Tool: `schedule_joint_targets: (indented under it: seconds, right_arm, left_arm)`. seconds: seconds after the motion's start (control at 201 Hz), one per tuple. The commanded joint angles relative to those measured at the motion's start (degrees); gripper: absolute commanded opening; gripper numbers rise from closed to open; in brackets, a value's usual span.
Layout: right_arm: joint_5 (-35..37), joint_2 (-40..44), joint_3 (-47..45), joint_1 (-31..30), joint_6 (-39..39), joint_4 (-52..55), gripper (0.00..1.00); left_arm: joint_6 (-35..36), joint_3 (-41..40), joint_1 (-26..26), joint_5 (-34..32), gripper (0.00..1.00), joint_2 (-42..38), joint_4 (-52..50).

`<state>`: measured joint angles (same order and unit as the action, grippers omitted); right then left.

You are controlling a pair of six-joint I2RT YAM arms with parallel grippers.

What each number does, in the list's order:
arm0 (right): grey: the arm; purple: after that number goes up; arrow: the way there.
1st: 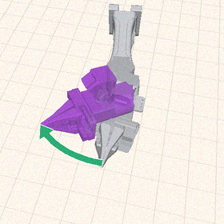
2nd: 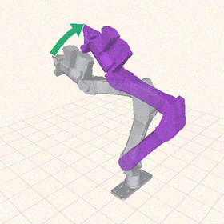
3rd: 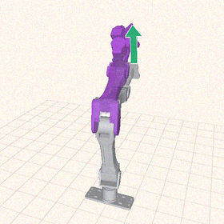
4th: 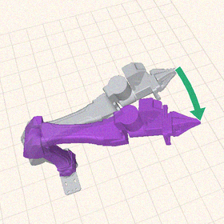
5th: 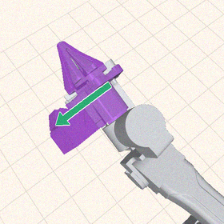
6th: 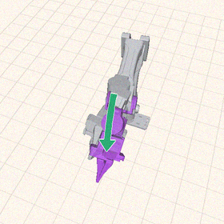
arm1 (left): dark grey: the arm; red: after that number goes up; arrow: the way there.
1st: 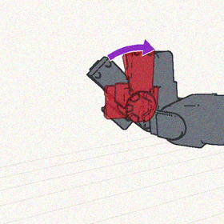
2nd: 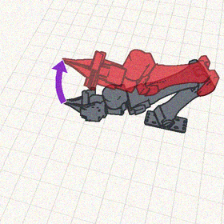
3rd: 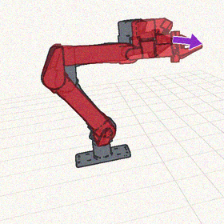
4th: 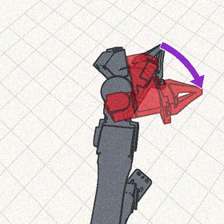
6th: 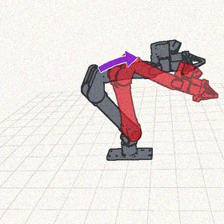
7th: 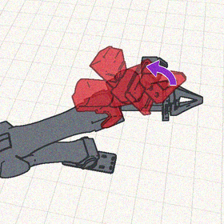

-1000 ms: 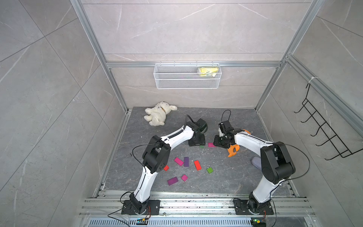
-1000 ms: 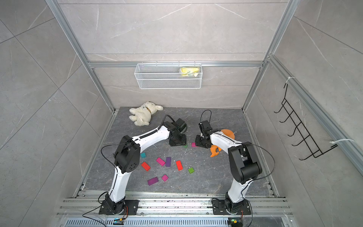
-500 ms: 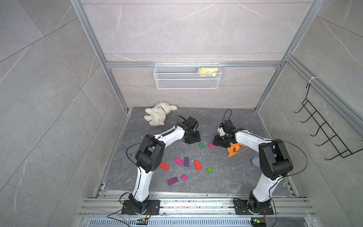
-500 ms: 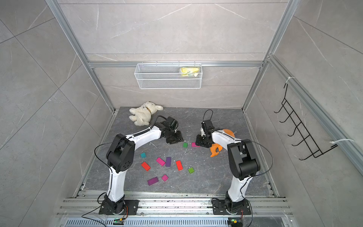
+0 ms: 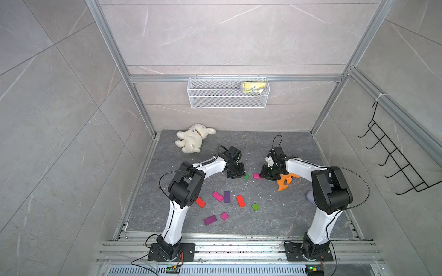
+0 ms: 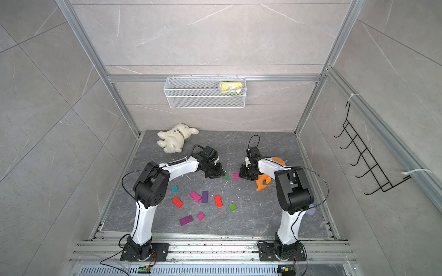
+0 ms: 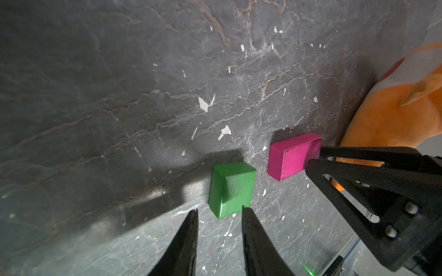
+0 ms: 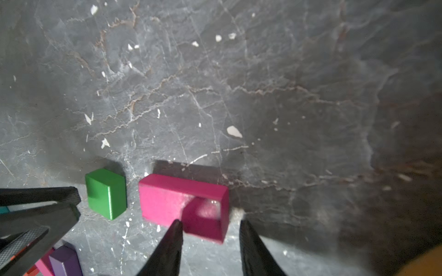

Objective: Assemble the number 7 with building blocks
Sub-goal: Assemble the building block at the center of the board.

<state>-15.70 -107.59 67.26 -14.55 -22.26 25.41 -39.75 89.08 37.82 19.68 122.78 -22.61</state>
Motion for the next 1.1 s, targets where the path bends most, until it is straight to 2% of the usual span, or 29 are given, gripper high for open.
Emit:
schedule_joint_targets:
  seconds: [0.0, 0.667, 1.09]
  right_arm:
    - [-0.77, -0.95, 0.68, -0.12, -0.4, -0.51, 0.42]
    - [-2.45, -1.66, 0.34, -0.24, -0.23, -2.22, 0.39]
    - [0.47, -2.27, 1.21, -1.19, 1.4, -0.45, 0.4]
  left_arm:
    - [-1.09, 0.57, -0.24, 2.04, 0.33, 0.61, 1.85]
    - [-3.12, -0.91, 0.06, 2.18, 0.26, 0.44, 4.07]
    - [-3.44, -0.92, 1.02, 1.65, 0.24, 1.1, 3.91]
